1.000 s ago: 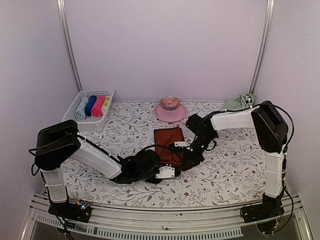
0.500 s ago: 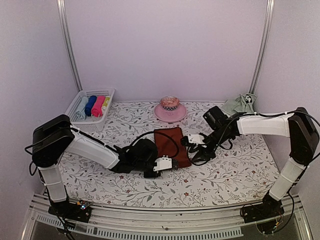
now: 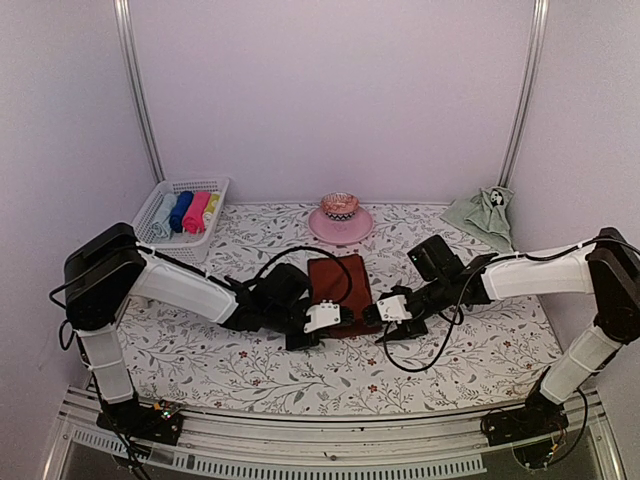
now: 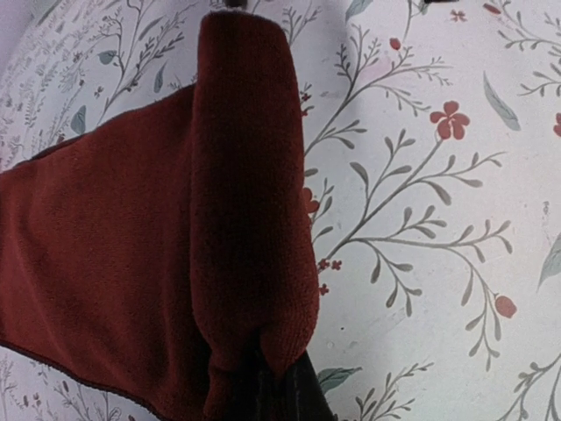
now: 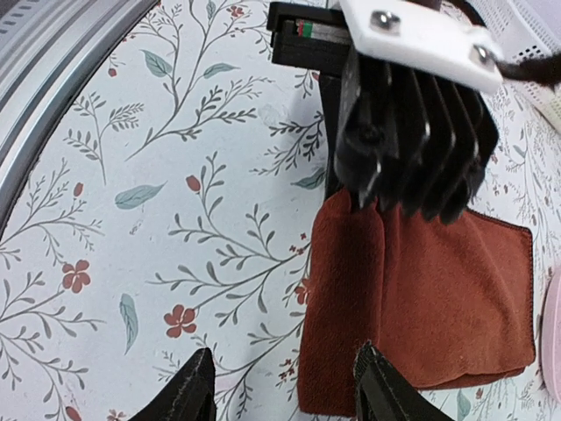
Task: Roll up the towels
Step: Roll the towel at the center of the board.
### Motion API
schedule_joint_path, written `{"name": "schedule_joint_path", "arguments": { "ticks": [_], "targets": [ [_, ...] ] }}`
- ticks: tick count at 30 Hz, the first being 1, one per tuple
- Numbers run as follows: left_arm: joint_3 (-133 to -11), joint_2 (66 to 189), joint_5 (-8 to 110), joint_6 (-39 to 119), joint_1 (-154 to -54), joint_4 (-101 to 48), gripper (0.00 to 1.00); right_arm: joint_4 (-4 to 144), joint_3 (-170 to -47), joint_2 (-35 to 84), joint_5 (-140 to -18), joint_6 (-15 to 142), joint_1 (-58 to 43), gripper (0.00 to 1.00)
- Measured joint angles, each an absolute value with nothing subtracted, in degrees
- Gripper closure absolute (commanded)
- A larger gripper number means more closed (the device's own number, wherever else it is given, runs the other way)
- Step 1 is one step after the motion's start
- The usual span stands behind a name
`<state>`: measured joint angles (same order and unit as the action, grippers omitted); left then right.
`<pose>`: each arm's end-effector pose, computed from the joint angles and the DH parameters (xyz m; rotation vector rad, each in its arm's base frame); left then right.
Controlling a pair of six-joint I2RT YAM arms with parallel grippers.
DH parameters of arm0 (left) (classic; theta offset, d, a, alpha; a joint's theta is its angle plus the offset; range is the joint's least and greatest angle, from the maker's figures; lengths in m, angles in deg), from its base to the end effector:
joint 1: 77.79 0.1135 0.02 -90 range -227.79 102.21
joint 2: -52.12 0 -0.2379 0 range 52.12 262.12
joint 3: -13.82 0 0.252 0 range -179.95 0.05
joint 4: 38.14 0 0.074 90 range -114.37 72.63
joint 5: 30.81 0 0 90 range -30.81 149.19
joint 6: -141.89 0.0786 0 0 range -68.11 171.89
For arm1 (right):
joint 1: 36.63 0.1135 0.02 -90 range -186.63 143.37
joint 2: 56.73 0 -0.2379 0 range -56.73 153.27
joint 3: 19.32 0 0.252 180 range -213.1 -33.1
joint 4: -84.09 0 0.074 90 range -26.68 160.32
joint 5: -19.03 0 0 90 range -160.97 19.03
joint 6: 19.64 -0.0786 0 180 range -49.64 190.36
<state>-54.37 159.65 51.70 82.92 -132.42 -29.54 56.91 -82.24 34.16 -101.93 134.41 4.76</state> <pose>0.2164 -0.3226 0.0678 1.6944 1.7381 -0.3463 0.2186 0.2466 0.1171 -2.0372 1.2885 0.5040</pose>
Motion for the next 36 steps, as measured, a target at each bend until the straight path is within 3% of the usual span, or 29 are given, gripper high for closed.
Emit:
{"name": "schedule_joint_path", "arguments": {
  "ticks": [24, 36],
  "targets": [
    [-55.9, 160.2, 47.8, 81.8, -131.5, -27.0, 1.0, 63.2, -82.2, 40.0, -96.2, 132.9, 7.1, 0.48],
    [-56.3, 160.2, 46.2, 81.6, -131.0, -25.9, 1.0, 64.1, -83.2, 43.2, -92.7, 131.7, 7.4, 0.55]
  ]
}}
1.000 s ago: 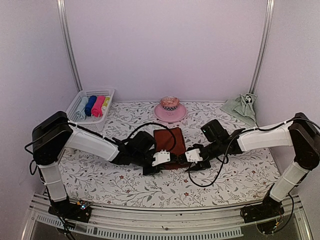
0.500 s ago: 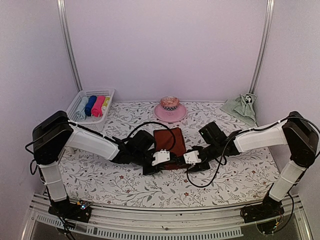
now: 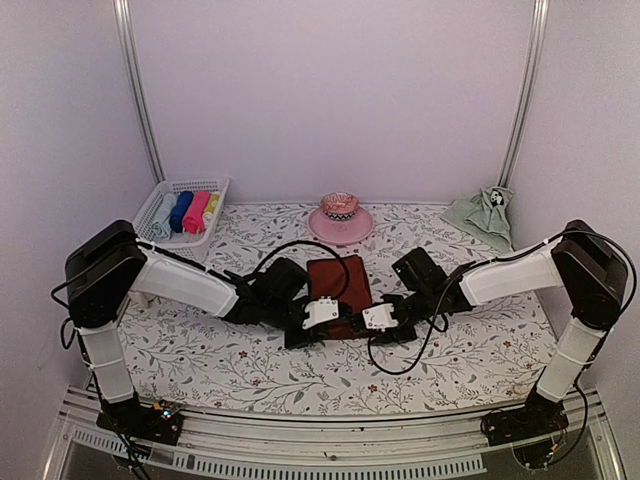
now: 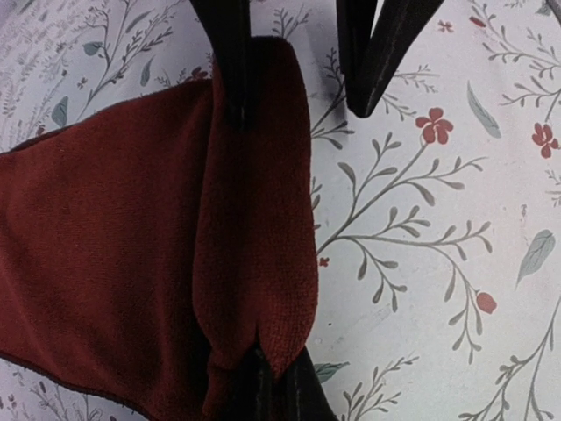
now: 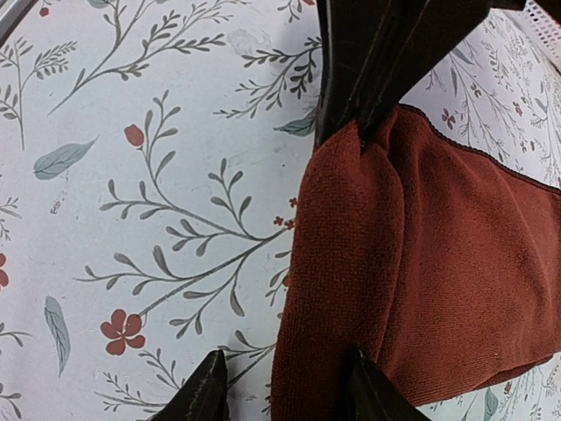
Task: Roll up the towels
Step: Roll the towel at the center of the board.
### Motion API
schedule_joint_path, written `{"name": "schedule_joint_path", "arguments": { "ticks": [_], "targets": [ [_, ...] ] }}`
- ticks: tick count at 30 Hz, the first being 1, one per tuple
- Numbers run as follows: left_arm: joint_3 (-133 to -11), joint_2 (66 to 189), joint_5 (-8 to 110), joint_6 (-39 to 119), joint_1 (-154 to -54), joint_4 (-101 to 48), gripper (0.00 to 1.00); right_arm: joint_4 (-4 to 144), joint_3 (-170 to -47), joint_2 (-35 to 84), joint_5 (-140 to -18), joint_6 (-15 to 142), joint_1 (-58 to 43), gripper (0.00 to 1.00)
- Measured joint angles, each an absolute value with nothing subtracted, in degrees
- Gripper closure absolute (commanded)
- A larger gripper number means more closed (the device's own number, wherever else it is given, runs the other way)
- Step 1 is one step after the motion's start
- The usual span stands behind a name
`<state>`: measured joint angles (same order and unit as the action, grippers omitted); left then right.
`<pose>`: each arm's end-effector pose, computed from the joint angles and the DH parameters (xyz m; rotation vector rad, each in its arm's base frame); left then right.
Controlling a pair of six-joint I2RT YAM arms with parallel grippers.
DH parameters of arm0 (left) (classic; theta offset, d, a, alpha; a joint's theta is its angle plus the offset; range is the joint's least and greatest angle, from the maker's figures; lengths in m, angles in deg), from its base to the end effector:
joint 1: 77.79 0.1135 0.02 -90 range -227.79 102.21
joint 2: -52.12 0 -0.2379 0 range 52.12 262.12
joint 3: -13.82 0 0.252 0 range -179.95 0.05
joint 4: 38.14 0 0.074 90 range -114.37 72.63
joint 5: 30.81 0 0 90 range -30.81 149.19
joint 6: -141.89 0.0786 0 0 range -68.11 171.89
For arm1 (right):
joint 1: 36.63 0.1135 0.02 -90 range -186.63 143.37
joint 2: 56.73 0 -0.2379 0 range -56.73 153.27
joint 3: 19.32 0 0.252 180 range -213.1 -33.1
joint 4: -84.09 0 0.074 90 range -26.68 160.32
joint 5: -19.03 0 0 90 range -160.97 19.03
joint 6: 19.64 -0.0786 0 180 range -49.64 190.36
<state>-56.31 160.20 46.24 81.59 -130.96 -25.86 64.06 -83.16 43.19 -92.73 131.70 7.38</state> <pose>0.2190 -0.3218 0.0689 1.7098 1.7838 -0.4560 0.2290 0.2618 0.0774 -2.0611 1.3888 0.3575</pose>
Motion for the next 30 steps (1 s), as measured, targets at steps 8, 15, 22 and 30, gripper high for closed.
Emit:
{"name": "schedule_joint_path", "arguments": {
  "ticks": [8, 15, 22, 30],
  "targets": [
    [-57.3, 160.7, 43.6, 81.1, -129.8, -23.9, 0.97, 65.7, -83.6, 44.7, -89.5, 130.9, 8.3, 0.63],
    [-58.0, 160.9, 42.7, 80.1, -129.5, -23.2, 0.93, 67.0, -85.0, 46.5, -84.5, 130.3, 9.7, 0.9],
    [-58.1, 160.9, 42.0, 79.2, -128.9, -23.1, 0.73, 64.3, -87.4, 47.3, -83.3, 129.6, 10.1, 0.97],
    [-52.2, 156.0, 44.2, 78.7, -129.1, -27.1, 0.33, 58.4, -91.1, 48.3, -85.1, 127.9, 9.9, 0.97]
  ]
}}
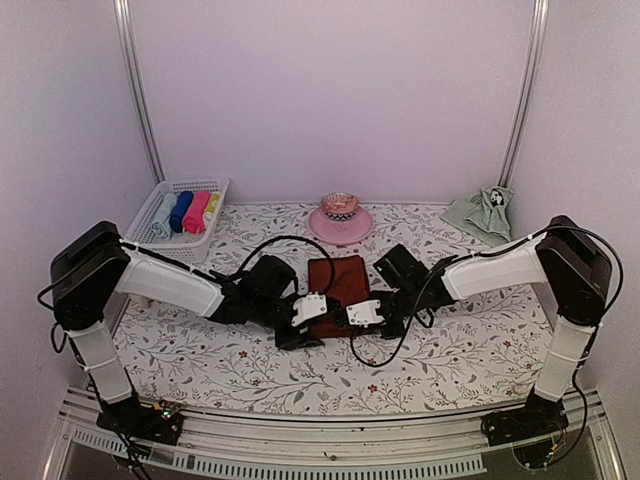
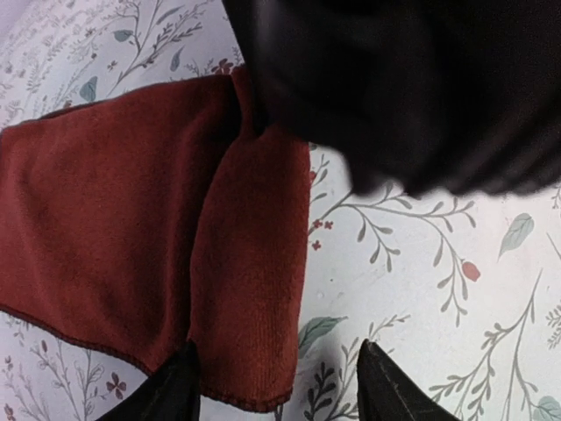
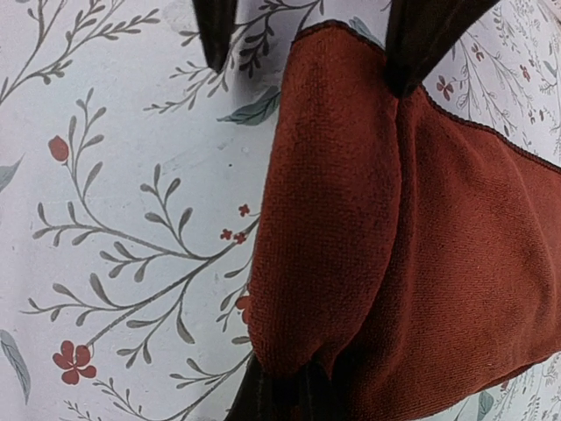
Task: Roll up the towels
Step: Roll the towel at the center of the board.
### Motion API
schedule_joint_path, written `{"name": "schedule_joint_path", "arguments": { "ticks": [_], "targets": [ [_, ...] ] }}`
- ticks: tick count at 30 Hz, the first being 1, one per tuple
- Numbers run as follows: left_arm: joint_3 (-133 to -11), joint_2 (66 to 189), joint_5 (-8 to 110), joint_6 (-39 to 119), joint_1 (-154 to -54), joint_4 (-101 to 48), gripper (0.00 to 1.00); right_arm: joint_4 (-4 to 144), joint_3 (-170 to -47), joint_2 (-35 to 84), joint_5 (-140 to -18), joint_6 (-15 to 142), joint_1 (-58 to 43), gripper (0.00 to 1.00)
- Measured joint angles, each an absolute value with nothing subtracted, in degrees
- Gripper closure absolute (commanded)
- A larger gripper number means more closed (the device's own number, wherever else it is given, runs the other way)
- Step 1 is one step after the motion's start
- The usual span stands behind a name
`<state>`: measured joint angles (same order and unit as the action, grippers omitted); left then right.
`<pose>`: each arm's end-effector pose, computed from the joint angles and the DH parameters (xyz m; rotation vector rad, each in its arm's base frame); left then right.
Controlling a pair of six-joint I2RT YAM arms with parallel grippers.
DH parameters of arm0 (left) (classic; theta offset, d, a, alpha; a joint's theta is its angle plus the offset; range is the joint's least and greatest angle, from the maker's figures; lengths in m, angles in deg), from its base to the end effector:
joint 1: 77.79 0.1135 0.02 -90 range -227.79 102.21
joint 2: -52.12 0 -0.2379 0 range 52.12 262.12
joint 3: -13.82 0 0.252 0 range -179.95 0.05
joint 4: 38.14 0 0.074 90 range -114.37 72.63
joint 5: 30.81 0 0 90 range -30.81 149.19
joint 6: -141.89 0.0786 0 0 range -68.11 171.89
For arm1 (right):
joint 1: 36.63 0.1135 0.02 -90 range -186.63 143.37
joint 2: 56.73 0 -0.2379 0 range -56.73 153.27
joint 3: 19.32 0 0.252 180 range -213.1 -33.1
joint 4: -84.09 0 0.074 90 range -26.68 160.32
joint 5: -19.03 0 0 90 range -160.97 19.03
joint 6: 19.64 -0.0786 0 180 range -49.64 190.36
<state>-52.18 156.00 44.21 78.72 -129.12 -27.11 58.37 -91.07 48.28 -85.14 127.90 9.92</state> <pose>0.2181 -0.3051 0.0767 1.6364 1.8237 -0.5090 0.2403 0.2817 0.0763 -2.0807 1.5106 0.2496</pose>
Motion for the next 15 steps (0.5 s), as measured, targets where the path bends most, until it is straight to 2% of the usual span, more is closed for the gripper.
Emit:
{"name": "schedule_joint_path", "arguments": {
  "ticks": [5, 15],
  "targets": [
    [-47.1, 152.3, 46.5, 79.7, -129.3, -31.2, 0.27, 53.6, -94.7, 50.0, -88.3, 125.5, 8.6, 0.97],
    [-35.6, 143.4, 53.7, 86.4, -134.0, -46.7, 0.31, 38.3, -106.2, 56.5, -98.1, 123.4, 4.7, 0.98]
  ]
}}
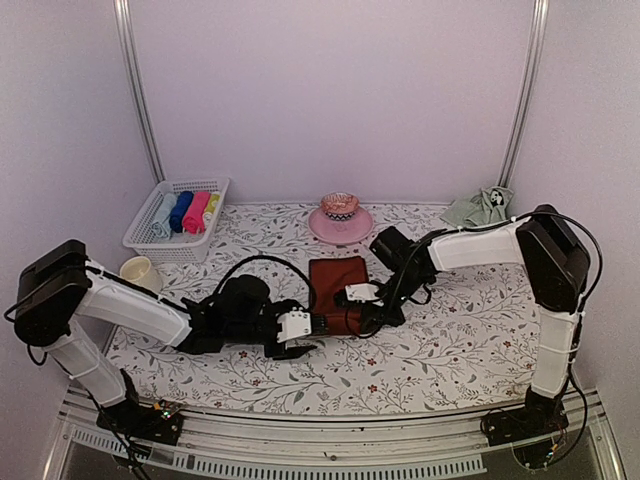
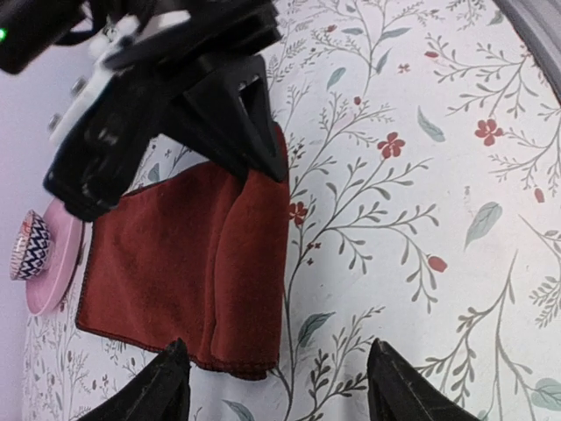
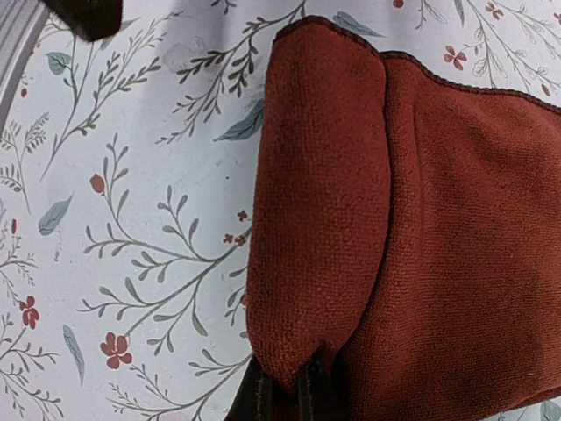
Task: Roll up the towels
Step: Roll the towel at the center of the board.
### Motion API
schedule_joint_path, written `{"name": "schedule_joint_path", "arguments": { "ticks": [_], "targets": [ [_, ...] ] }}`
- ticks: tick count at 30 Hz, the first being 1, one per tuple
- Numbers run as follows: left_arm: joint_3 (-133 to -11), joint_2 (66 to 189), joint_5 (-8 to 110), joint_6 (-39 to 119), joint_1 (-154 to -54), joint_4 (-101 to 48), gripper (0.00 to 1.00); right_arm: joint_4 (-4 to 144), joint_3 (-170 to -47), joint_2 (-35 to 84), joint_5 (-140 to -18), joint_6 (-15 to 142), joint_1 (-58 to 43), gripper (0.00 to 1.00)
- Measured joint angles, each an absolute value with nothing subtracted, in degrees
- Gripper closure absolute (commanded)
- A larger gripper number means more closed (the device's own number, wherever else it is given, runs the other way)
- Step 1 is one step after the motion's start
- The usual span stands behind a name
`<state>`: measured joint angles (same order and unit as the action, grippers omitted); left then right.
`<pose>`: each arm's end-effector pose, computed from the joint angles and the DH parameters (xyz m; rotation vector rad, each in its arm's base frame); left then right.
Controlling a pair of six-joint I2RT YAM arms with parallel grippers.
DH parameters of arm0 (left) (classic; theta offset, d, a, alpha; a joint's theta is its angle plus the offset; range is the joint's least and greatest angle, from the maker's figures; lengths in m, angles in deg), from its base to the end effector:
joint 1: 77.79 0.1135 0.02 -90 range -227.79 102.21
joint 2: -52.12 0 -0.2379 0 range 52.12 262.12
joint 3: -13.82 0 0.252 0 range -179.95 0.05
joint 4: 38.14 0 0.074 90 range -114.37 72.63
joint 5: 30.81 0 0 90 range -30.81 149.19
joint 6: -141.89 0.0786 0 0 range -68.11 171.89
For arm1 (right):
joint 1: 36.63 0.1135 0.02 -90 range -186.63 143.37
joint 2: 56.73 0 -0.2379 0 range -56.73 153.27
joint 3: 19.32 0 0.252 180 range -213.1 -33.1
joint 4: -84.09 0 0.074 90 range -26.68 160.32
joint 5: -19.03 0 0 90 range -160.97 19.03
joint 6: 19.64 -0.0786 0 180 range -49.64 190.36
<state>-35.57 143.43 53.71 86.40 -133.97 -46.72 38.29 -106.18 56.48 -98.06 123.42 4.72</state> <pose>0.1831 -0.2868 0.0993 1.5804 1.4829 -0.3214 0.2644 0.2804 0.0832 -2.0684 1.7746 0.6090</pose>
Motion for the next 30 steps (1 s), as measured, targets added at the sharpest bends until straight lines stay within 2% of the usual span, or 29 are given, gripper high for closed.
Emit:
{"name": "schedule_joint_path", "arguments": {
  "ticks": [15, 30],
  "targets": [
    [-34.4, 148.0, 63.5, 97.2, -142.3, -54.3, 0.37, 11.4, -121.1, 67.2, -114.5, 125.2, 2.9, 0.98],
    [-36.1, 154.6, 67.8, 99.4, -143.7, -56.6, 0.48, 5.5, -123.1, 71.1, -119.1, 123.6, -2.7, 0.97]
  ]
}}
